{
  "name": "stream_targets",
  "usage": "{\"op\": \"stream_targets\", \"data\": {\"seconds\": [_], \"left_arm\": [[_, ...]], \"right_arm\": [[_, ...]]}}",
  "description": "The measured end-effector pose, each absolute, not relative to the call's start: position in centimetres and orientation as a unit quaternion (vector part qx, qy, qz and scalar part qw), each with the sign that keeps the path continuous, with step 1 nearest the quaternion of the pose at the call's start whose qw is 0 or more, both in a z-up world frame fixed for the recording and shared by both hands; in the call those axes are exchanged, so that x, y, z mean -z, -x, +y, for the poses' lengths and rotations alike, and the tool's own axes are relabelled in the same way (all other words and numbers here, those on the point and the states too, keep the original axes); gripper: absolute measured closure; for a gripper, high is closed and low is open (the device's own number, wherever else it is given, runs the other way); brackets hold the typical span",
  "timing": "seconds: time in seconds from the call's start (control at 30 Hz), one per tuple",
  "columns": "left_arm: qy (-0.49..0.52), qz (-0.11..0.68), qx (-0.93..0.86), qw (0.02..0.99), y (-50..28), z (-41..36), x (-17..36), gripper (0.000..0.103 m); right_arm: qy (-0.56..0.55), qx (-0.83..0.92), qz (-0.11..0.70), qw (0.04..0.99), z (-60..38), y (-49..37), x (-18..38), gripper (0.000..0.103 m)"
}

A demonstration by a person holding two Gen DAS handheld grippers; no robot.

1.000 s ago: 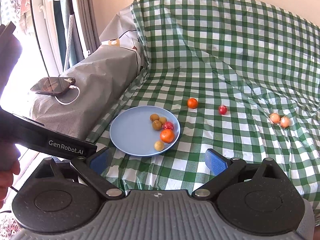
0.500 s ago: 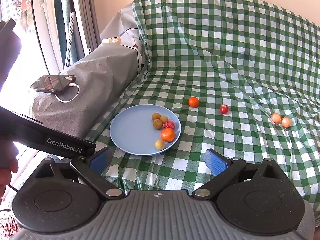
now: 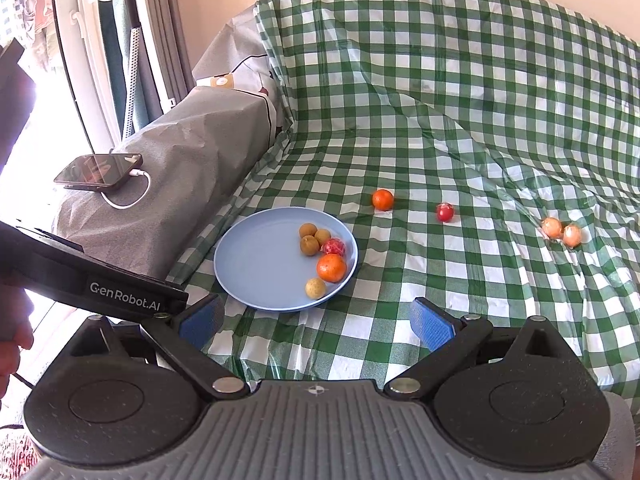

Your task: Organize fruits

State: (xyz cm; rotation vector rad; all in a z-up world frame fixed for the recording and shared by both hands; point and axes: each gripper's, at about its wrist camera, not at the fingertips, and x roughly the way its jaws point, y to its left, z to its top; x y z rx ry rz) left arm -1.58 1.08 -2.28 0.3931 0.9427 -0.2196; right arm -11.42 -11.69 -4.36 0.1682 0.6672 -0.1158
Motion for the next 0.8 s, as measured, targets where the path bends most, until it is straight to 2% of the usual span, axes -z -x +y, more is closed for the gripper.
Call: {"op": "stream_targets", "data": {"seconds": [0.43, 0.63, 0.8], "left_arm": [[-0.188, 0.451, 0.161, 0.857, -3.9, -6.3, 3.0, 0.000], [-0.180, 0.469, 0.191, 0.843, -8.2, -13.4, 5.5, 0.000], [-0.178, 0.451, 0.231, 0.844, -11.6, -21.1, 8.0, 0.000]], "right_arm": [[-0.125, 0.171, 0.309, 0.927, -18.2, 10.1, 6.8, 0.004], [-0.130, 0.272, 0.293, 0.907, -26.8, 8.5, 9.9, 0.004], [-0.102, 0.359, 0.271, 0.887, -36.4, 5.9, 13.4, 0.007]]}}
